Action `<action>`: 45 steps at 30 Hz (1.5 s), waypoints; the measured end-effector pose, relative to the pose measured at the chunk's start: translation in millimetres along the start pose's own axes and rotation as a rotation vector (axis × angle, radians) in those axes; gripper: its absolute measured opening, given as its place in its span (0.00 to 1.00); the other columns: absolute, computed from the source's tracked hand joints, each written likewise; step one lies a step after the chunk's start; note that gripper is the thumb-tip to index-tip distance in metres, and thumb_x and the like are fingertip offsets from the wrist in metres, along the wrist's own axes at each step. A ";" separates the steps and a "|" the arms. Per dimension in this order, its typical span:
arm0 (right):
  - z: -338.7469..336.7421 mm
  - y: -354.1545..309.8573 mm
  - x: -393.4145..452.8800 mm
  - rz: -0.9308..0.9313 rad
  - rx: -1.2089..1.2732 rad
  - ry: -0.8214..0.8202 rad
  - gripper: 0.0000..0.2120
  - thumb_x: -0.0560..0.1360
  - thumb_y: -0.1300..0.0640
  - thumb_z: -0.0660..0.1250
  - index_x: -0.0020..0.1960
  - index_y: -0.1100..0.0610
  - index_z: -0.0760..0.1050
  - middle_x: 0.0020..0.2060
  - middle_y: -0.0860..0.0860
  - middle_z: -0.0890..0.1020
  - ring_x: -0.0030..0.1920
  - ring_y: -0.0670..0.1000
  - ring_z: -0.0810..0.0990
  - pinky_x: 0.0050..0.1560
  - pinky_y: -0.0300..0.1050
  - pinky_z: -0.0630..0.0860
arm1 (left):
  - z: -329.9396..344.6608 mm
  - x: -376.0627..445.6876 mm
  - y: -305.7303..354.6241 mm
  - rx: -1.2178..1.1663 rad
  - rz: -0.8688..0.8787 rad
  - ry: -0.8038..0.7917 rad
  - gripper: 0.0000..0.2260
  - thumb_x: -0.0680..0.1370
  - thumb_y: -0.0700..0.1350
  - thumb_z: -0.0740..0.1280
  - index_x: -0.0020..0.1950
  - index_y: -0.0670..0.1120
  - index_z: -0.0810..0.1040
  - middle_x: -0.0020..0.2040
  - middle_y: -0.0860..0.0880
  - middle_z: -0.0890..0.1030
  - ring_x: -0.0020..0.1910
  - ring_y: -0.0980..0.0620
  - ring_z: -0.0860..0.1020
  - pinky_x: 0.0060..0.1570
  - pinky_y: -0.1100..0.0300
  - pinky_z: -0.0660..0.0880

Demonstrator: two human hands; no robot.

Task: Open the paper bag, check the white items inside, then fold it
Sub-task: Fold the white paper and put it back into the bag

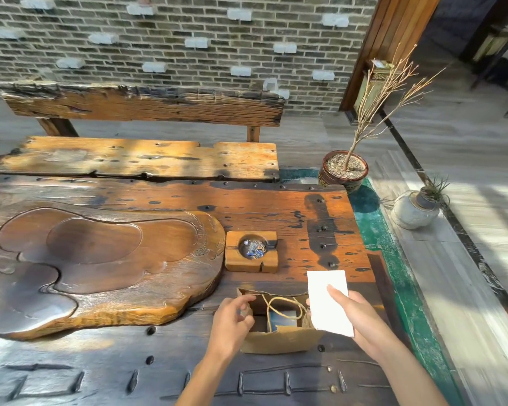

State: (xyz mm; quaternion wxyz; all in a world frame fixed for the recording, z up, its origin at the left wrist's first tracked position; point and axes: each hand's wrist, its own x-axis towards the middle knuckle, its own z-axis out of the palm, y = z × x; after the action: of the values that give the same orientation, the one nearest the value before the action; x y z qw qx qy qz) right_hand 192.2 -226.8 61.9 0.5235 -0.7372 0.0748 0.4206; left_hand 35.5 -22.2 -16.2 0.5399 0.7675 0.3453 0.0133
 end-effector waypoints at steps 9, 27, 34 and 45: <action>4.5 -5.7 -8.1 0.053 -0.198 -0.042 0.17 0.80 0.46 0.63 0.62 0.56 0.69 0.56 0.54 0.81 0.54 0.55 0.82 0.52 0.52 0.80 | -8.6 -2.0 -6.6 -0.016 -0.078 0.040 0.31 0.70 0.32 0.68 0.71 0.53 0.72 0.66 0.51 0.70 0.43 0.52 0.78 0.48 0.58 0.80; 55.1 -20.2 12.7 -0.116 -1.092 -0.333 0.13 0.82 0.48 0.53 0.44 0.52 0.69 0.42 0.50 0.73 0.41 0.50 0.71 0.43 0.48 0.64 | -6.4 -5.7 -18.0 -0.251 -0.100 -0.037 0.41 0.68 0.27 0.74 0.74 0.57 0.67 0.72 0.56 0.67 0.75 0.55 0.63 0.70 0.59 0.65; 50.2 -5.3 30.6 0.051 -0.640 -0.346 0.20 0.77 0.45 0.62 0.66 0.52 0.72 0.61 0.48 0.79 0.60 0.48 0.77 0.65 0.47 0.71 | -9.6 -2.2 -13.6 -0.180 -0.112 -0.076 0.41 0.70 0.29 0.74 0.77 0.54 0.64 0.73 0.58 0.65 0.75 0.58 0.61 0.71 0.64 0.62; 98.7 20.1 81.1 -0.042 -0.997 -0.464 0.11 0.84 0.57 0.55 0.45 0.55 0.71 0.45 0.53 0.73 0.46 0.48 0.74 0.54 0.39 0.75 | -9.9 -1.7 -15.7 -0.147 -0.075 -0.070 0.44 0.68 0.31 0.76 0.75 0.63 0.63 0.76 0.58 0.65 0.75 0.49 0.68 0.73 0.46 0.68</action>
State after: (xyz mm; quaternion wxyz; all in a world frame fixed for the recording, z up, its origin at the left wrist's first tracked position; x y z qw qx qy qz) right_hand 179.1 -126.5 -18.7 0.1220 -0.7851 -0.2655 0.5461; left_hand 22.2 -12.3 -24.6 0.6068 0.7123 0.3527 -0.0085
